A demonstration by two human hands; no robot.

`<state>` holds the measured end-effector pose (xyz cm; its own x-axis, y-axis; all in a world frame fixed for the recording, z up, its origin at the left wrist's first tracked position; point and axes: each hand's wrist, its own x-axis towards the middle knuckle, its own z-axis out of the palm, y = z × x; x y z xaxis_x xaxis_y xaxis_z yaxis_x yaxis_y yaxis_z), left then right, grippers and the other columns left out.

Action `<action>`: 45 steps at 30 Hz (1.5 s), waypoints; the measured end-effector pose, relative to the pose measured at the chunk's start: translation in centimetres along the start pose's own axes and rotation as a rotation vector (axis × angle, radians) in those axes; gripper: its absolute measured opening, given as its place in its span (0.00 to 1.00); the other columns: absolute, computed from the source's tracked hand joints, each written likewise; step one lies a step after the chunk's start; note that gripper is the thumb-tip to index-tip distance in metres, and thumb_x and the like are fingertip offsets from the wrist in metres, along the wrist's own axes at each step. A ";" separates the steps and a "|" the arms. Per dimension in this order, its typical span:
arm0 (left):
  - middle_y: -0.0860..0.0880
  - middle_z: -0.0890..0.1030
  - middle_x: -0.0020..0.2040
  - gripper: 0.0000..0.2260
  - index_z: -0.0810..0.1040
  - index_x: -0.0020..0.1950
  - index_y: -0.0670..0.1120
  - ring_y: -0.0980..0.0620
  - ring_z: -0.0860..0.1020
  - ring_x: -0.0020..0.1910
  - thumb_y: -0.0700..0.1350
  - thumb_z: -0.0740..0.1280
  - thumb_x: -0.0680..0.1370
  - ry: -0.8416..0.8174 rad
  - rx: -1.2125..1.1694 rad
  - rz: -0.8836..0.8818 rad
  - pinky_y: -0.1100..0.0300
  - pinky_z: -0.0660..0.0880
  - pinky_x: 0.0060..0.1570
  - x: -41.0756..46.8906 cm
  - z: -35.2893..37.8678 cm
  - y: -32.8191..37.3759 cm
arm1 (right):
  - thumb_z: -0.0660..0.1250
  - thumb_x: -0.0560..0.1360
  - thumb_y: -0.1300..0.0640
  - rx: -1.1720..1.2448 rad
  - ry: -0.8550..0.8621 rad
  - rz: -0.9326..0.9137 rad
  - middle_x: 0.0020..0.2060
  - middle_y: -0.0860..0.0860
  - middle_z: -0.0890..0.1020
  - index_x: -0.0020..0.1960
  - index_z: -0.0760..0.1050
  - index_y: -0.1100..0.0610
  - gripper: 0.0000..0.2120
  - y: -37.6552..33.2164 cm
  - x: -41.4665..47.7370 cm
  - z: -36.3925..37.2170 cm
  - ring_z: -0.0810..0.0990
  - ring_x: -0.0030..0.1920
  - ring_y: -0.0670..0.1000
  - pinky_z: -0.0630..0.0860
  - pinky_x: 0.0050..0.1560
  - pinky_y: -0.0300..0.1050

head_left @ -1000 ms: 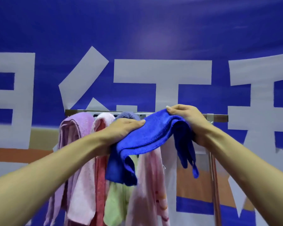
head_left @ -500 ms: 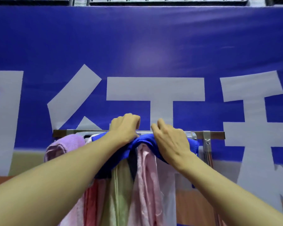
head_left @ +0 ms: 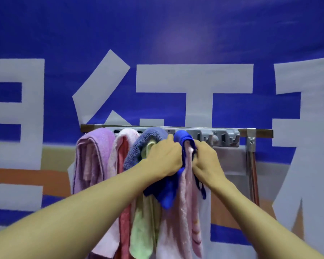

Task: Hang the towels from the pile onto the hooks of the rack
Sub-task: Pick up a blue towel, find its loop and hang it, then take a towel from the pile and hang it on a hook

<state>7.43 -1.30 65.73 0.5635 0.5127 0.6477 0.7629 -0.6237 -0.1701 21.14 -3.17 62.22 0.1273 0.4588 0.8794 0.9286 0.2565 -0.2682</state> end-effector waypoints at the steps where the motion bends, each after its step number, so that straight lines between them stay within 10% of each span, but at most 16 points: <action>1: 0.40 0.72 0.57 0.11 0.74 0.56 0.40 0.38 0.75 0.55 0.39 0.55 0.78 -0.016 -0.134 -0.048 0.51 0.66 0.45 -0.1 0.6 0.0 | 0.55 0.76 0.62 0.150 -0.054 0.075 0.41 0.50 0.78 0.48 0.74 0.52 0.10 -0.4 -0.3 -0.3 0.74 0.42 0.53 0.70 0.39 0.40; 6: 0.38 0.80 0.57 0.14 0.75 0.59 0.44 0.38 0.76 0.56 0.39 0.54 0.78 0.047 -0.640 -0.208 0.51 0.72 0.54 -0.6 2.6 -0.2 | 0.56 0.79 0.59 0.299 -0.109 0.274 0.46 0.48 0.82 0.58 0.77 0.50 0.15 -0.7 -0.9 -0.6 0.76 0.45 0.48 0.67 0.36 0.24; 17: 0.47 0.83 0.40 0.14 0.82 0.51 0.50 0.47 0.76 0.37 0.46 0.57 0.77 -0.055 -1.018 -0.345 0.56 0.74 0.46 -7.2 6.6 -0.8 | 0.54 0.75 0.65 0.225 -0.241 0.301 0.44 0.50 0.84 0.58 0.77 0.50 0.20 -2.1 -5.8 -1.3 0.81 0.40 0.54 0.78 0.36 0.44; 21: 0.50 0.82 0.56 0.19 0.78 0.64 0.48 0.48 0.79 0.53 0.47 0.59 0.75 -0.018 -1.080 -0.394 0.54 0.76 0.57 -9.0 6.0 -1.1 | 0.56 0.75 0.64 0.218 -0.316 0.305 0.52 0.49 0.83 0.63 0.76 0.52 0.20 -2.3 -8.2 -2.4 0.80 0.50 0.52 0.77 0.55 0.51; 28: 0.48 0.79 0.39 0.11 0.76 0.56 0.44 0.51 0.78 0.35 0.36 0.57 0.79 0.011 -1.332 -0.521 0.62 0.70 0.36 -16.5 3.6 1.1 | 0.62 0.75 0.63 0.136 -0.471 0.375 0.58 0.51 0.80 0.65 0.74 0.56 0.19 -4.6 -16.3 -5.0 0.80 0.55 0.51 0.79 0.55 0.51; 45: 0.50 0.83 0.42 0.07 0.81 0.49 0.46 0.55 0.79 0.40 0.39 0.64 0.77 -0.866 -1.009 -0.325 0.67 0.72 0.40 -38.8 19.8 7.6 | 0.64 0.77 0.62 0.136 -1.064 0.820 0.48 0.57 0.80 0.60 0.76 0.61 0.12 1.5 -44.5 1.1 0.80 0.46 0.54 0.81 0.45 0.51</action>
<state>-2.39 -14.21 24.63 0.7056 0.6863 -0.1765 0.5475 -0.3699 0.7506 16.52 -22.30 22.24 0.2372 0.9348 -0.2642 0.6661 -0.3545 -0.6563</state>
